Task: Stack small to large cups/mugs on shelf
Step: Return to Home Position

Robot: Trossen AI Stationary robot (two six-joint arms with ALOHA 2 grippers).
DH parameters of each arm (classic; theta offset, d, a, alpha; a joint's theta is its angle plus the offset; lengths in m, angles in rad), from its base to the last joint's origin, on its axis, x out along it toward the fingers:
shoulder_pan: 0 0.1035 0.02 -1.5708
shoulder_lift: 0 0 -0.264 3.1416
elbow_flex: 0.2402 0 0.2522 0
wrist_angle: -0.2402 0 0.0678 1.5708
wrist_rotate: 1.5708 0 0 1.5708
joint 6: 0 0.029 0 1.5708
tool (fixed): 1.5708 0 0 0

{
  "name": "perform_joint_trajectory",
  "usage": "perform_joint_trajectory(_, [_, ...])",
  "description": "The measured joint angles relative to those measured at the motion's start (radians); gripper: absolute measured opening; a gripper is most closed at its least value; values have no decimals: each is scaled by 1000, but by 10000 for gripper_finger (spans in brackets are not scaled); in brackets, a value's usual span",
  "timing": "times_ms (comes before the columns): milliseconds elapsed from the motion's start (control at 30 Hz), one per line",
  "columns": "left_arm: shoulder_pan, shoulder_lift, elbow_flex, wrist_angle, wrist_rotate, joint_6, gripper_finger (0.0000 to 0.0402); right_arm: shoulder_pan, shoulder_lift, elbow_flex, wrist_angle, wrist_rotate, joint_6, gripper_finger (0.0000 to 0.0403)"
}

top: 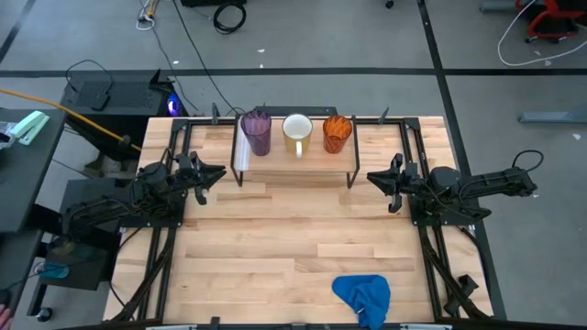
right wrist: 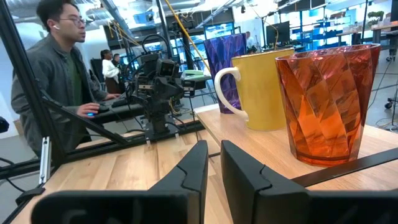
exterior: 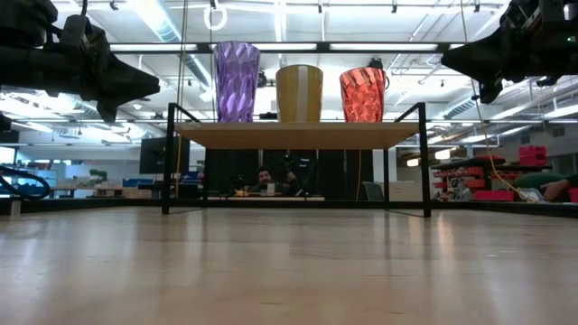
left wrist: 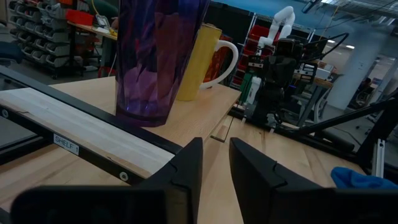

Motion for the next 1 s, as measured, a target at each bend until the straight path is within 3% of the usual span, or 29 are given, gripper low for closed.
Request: perform_joint_trajectory(1000, [0,0,0,0,0,0,85,0,0,0,0,0,0,52])
